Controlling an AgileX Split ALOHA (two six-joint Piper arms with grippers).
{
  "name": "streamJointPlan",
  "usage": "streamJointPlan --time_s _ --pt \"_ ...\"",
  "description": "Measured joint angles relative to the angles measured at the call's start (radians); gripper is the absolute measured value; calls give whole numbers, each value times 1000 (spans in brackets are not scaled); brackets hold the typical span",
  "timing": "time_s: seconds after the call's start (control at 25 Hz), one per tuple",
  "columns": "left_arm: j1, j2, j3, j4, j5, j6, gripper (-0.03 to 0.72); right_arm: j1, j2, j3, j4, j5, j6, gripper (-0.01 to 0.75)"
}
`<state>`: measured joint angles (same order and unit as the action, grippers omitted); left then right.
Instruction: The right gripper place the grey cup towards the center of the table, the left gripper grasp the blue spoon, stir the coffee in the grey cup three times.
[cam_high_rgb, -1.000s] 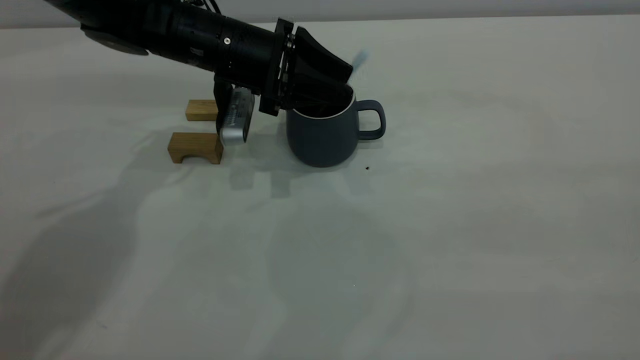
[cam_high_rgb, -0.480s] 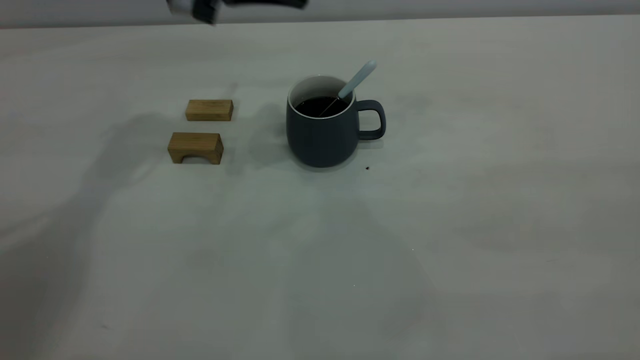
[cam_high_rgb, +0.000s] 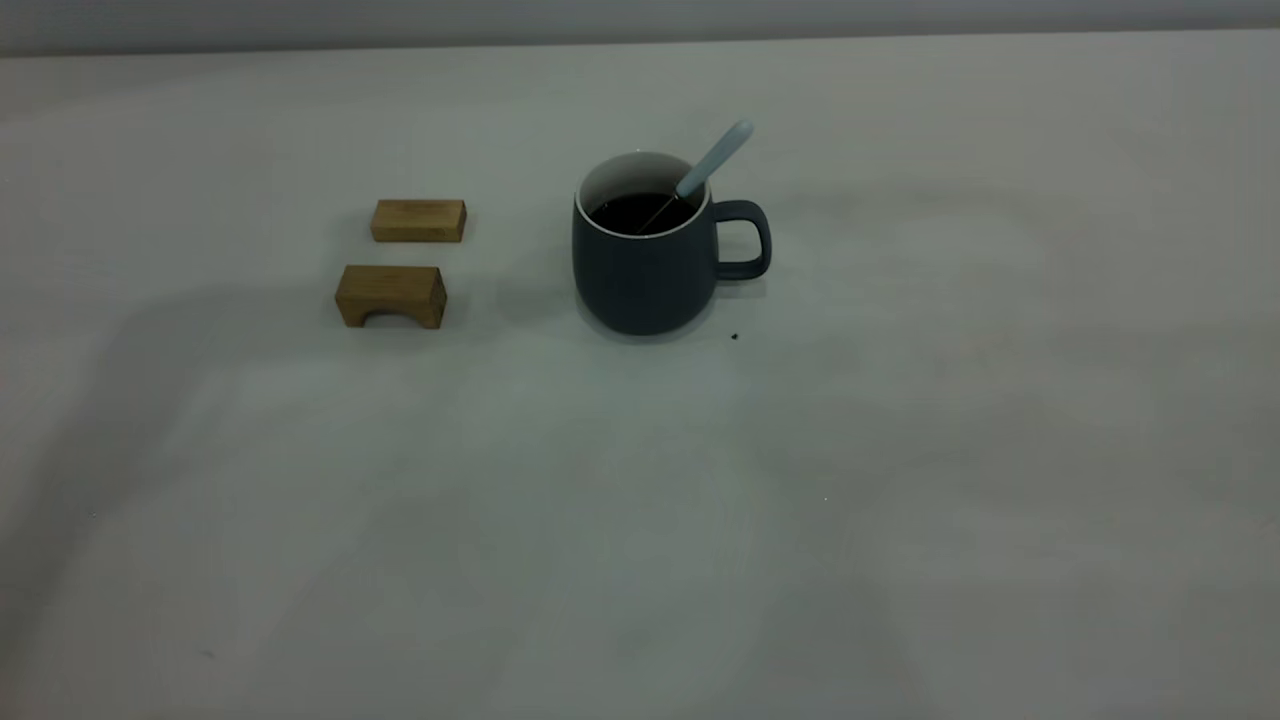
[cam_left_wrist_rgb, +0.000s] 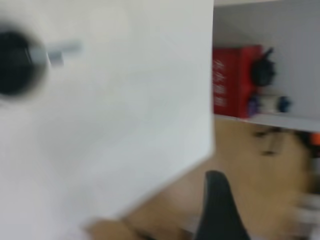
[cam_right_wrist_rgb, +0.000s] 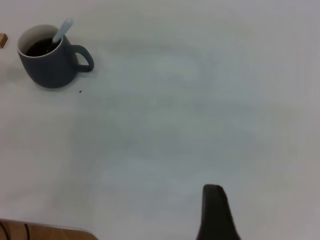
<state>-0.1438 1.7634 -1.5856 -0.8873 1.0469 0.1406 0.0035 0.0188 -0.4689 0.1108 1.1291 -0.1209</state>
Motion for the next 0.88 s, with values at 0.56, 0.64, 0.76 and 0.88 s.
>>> streamJointPlan --time_s 0.56,0.64,0.76,0.88 --pt "163 -599 11 590 121 129 564 0 0 0 0 0 0 555" --pt "163 -639 11 665 121 67 564 0 0 0 0 0 0 555" --pt "164 -696 11 745 121 -16 564 0 0 0 0 0 0 555" --pt "164 -767 32 783 121 -36 564 0 0 0 0 0 0 555"
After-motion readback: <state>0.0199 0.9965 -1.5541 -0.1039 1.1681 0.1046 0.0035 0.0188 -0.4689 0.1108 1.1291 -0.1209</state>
